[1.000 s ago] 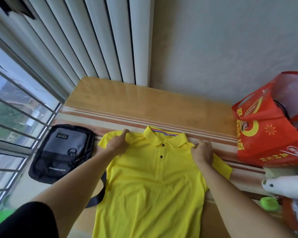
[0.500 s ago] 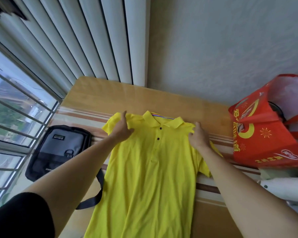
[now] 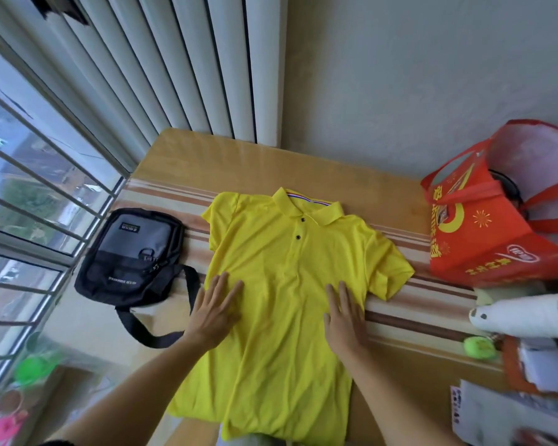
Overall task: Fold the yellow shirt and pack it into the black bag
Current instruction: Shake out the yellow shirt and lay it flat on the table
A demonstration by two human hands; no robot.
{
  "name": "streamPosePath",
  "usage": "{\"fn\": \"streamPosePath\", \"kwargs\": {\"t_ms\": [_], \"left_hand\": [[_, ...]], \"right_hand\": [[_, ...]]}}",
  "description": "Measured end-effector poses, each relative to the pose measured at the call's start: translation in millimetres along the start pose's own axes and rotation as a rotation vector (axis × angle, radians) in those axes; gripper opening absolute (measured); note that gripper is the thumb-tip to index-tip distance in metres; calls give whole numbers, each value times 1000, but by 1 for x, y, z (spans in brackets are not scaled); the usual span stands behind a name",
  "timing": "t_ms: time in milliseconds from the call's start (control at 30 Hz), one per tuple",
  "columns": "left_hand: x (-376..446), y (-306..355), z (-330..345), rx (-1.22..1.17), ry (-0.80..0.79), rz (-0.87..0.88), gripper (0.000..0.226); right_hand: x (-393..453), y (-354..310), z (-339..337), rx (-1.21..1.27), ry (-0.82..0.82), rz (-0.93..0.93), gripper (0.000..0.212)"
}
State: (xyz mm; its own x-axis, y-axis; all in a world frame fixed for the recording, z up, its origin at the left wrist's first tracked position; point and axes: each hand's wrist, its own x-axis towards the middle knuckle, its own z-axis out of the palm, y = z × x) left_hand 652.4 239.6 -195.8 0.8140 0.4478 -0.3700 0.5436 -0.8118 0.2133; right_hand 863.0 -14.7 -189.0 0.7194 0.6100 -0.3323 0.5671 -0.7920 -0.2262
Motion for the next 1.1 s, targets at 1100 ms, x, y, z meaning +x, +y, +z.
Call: {"fn": "streamPosePath", "kwargs": {"t_ms": [1100], "left_hand": [[-113, -21, -26, 404, -86, -392, 38]], "right_hand": [[-139, 31, 33, 314, 217, 649, 34]]}}
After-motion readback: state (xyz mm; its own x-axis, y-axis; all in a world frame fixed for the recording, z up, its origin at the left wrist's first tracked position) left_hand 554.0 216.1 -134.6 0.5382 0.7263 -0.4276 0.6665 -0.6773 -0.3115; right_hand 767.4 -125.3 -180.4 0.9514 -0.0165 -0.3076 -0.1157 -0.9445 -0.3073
